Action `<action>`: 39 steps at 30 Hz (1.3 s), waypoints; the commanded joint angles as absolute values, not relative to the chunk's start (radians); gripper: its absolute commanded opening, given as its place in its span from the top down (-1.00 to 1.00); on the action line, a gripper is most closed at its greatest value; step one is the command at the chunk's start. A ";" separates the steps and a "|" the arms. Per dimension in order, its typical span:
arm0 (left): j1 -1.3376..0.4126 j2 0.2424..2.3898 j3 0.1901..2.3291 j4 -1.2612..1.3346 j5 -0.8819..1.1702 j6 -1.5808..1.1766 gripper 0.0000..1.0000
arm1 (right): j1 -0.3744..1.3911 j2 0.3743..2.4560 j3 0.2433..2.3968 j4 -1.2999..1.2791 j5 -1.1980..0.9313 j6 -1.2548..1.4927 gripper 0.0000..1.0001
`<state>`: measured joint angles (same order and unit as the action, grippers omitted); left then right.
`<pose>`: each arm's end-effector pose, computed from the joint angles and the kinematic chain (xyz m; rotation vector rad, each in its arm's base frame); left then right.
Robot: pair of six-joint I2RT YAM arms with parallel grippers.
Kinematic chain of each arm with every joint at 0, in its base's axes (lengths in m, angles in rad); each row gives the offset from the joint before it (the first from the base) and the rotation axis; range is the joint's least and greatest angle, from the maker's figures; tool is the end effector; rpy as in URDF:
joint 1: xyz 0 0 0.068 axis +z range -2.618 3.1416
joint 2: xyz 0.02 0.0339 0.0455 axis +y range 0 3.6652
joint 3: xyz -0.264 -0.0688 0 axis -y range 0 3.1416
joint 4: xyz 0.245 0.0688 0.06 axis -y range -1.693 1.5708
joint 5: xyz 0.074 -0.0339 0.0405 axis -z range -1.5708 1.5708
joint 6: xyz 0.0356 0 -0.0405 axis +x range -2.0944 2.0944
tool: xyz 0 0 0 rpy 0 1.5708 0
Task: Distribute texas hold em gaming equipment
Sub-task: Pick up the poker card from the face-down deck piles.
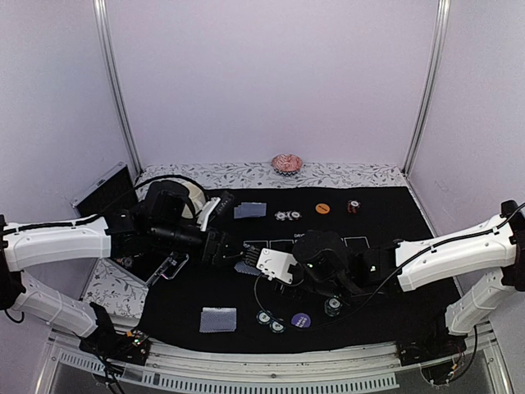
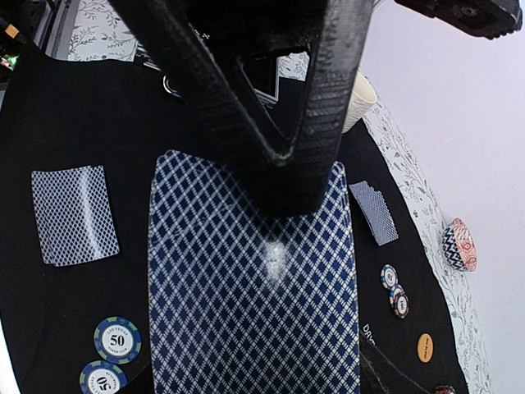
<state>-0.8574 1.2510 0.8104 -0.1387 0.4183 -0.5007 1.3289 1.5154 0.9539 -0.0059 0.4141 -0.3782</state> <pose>0.1679 -0.2162 0.2556 0.6812 2.2609 -1.1842 0.0941 0.3214 0.2401 -1.4061 1.5435 0.1333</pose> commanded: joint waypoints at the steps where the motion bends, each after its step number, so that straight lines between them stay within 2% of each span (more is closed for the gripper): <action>1: -0.866 1.269 0.820 -0.082 0.480 -0.504 -0.43 | 1.335 1.490 0.951 0.023 0.429 -0.368 -0.11; 3: -0.865 1.288 0.828 -0.081 0.483 -0.501 -0.50 | 1.334 1.492 0.953 0.022 0.429 -0.368 -0.11; 6: -0.866 1.327 0.838 -0.077 0.479 -0.500 -0.49 | 1.335 1.490 0.952 0.023 0.430 -0.368 -0.11; 15: -0.865 1.312 0.832 -0.120 0.425 -0.478 -0.17 | 1.335 1.470 0.933 0.023 0.441 -0.364 -0.11; 25: -0.866 1.272 0.811 -0.132 0.437 -0.482 -0.05 | 1.335 1.465 0.924 0.025 0.449 -0.360 -0.12; 33: -0.864 1.235 0.796 -0.165 0.426 -0.472 0.23 | 1.335 1.460 0.920 0.024 0.451 -0.359 -0.12; 37: -0.864 1.235 0.795 -0.167 0.453 -0.477 0.25 | 1.335 1.461 0.921 0.025 0.453 -0.361 -0.12; 39: -0.864 1.237 0.795 -0.159 0.468 -0.484 0.20 | 1.335 1.462 0.923 0.025 0.453 -0.362 -0.12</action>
